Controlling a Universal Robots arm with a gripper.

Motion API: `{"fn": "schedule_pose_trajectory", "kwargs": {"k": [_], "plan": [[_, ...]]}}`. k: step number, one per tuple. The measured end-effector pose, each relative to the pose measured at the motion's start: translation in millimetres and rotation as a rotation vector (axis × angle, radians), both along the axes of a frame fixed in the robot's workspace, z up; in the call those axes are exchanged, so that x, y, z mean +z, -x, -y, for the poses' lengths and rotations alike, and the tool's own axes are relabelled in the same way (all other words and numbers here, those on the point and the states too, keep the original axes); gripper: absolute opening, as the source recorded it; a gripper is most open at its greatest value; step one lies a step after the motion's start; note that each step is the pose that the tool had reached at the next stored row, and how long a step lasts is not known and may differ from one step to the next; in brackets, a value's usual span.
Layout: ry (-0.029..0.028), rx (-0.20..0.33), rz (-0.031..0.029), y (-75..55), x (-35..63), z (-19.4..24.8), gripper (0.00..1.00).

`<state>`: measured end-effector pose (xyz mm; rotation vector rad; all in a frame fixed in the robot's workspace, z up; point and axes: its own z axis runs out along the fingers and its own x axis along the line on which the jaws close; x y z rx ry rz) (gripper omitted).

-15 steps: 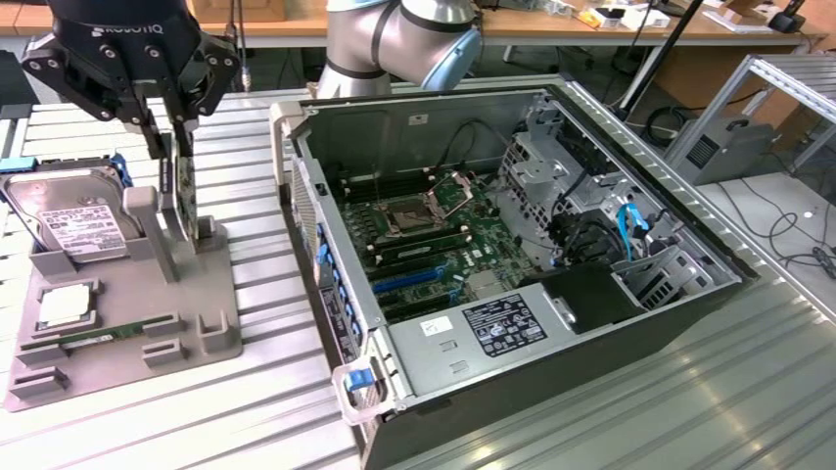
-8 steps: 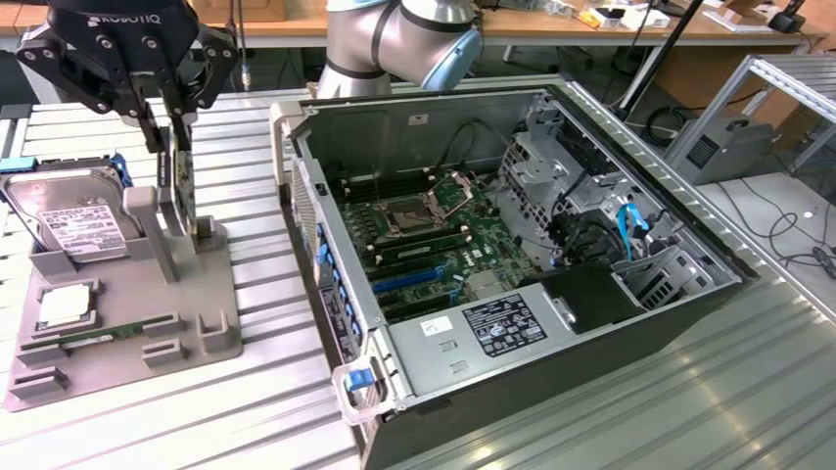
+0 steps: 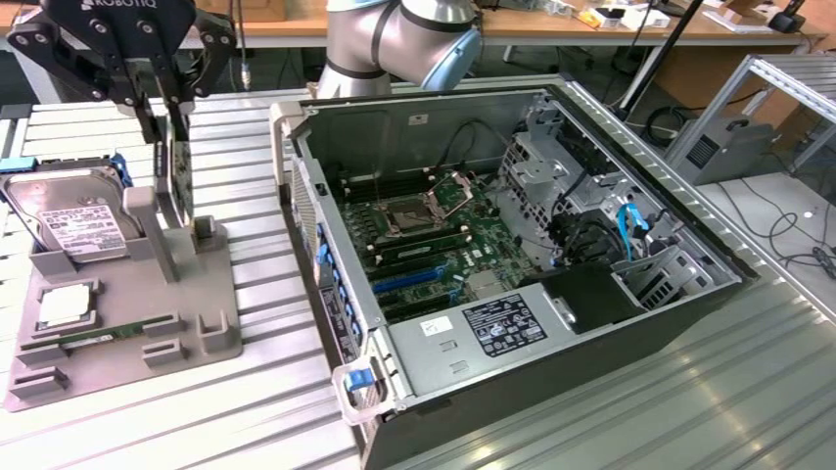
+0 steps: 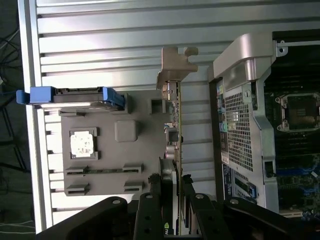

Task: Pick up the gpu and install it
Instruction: 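Pick up the gpu and move the gpu toward the slot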

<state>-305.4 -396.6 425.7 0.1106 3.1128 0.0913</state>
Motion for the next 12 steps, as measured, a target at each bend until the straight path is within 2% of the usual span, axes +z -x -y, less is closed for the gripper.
{"fn": "schedule_pose_trajectory", "kwargs": {"k": [12], "plan": [[-0.0017, 0.000, -0.0001, 0.0, 15.4, 0.0, 0.27]]}}
